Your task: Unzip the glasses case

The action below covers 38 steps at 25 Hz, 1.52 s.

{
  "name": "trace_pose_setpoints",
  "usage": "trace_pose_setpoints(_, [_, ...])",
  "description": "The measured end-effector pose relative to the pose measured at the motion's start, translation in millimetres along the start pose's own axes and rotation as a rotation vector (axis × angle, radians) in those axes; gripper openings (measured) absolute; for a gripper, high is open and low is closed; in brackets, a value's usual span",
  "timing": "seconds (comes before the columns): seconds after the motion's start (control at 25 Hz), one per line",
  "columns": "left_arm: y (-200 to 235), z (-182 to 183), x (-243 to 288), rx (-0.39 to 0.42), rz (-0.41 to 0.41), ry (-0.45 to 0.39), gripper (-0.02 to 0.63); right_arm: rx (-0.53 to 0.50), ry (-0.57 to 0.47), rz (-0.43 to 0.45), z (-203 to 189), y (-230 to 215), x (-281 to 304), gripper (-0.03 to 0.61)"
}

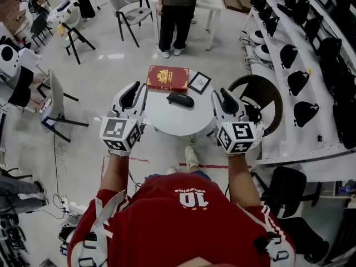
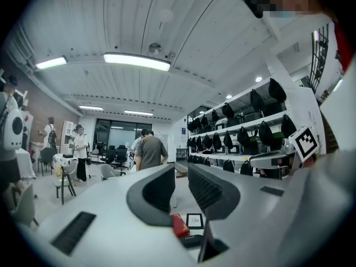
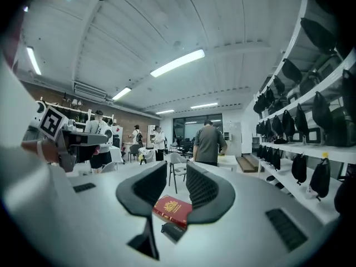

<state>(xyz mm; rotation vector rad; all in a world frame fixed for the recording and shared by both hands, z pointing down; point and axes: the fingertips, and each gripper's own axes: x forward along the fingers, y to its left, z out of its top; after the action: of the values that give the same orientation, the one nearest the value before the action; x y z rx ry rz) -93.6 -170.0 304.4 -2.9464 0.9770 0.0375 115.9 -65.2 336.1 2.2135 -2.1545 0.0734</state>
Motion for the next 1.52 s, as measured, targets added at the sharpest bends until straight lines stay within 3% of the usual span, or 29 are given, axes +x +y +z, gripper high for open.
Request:
trace_pose_setpoints(0.24, [3, 5, -15, 0.071, 0.029, -0.003, 0.055, 0.010, -0.020, -0.007, 6, 9, -1, 0.067])
trace_pose_setpoints(0.48, [6, -1, -19, 0.043, 0.013, 0.024, 0.008, -0.023, 0.009, -0.009, 4, 21, 3, 0.041])
trace_pose_setpoints(0.96, [14, -5, -20, -0.015, 0.003, 0.014, 0.008, -0.059, -0.018, -0.069, 18, 14, 3, 0.015])
trace_pose_setpoints(1.52, [11, -1, -17, -0.013, -0.008, 0.003, 0.008, -0.052, -0.010, -0.076, 17, 11, 0, 0.015])
